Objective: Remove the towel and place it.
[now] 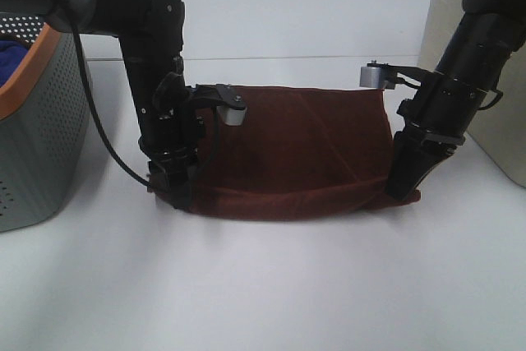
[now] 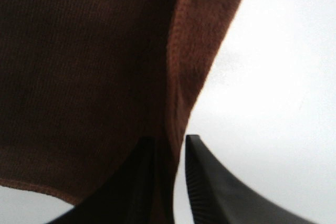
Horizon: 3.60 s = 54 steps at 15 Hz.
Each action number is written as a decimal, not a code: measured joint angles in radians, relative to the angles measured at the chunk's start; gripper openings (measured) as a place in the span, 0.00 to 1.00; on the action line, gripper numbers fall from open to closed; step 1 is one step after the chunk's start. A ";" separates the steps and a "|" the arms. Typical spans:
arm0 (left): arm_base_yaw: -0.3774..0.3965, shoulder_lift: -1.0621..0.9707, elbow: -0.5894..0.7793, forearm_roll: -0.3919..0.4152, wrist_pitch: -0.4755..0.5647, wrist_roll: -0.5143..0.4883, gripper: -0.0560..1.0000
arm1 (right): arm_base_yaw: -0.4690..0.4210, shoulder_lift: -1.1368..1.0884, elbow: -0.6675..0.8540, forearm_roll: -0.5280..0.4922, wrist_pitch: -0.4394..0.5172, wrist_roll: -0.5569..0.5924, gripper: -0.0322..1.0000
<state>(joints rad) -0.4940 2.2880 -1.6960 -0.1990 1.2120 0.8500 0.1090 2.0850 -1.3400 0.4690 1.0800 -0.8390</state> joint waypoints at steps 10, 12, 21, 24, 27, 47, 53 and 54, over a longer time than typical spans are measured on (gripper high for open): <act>0.000 -0.112 0.000 -0.014 -0.063 -0.131 0.77 | 0.000 -0.006 -0.017 -0.001 0.001 0.372 0.96; 0.000 -0.145 0.000 -0.001 -0.084 -0.164 0.78 | 0.000 -0.051 -0.051 -0.004 0.002 0.410 0.96; 0.001 -0.378 0.000 0.028 -0.188 -0.336 0.99 | 0.000 -0.365 -0.285 -0.051 0.006 0.498 0.96; 0.055 -0.501 0.000 0.036 -0.191 -0.438 0.99 | 0.000 -0.432 -0.362 -0.180 0.008 0.689 0.96; 0.273 -0.631 0.000 0.161 -0.119 -0.657 0.99 | -0.102 -0.481 -0.370 -0.275 0.008 0.810 0.96; 0.535 -1.833 1.016 0.362 -0.325 -0.753 0.99 | -0.208 -1.825 0.632 -0.388 0.006 0.747 0.96; 0.500 -2.046 1.095 0.390 -0.308 -0.798 0.99 | -0.208 -2.089 0.759 -0.388 0.009 0.729 0.96; 0.500 -2.096 1.120 0.383 -0.307 -0.803 0.99 | -0.208 -2.090 0.786 -0.388 0.009 0.725 0.96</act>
<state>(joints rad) 0.0060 0.1920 -0.5760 0.1840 0.9050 0.0470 -0.0990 -0.0050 -0.5540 0.0810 1.0890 -0.1140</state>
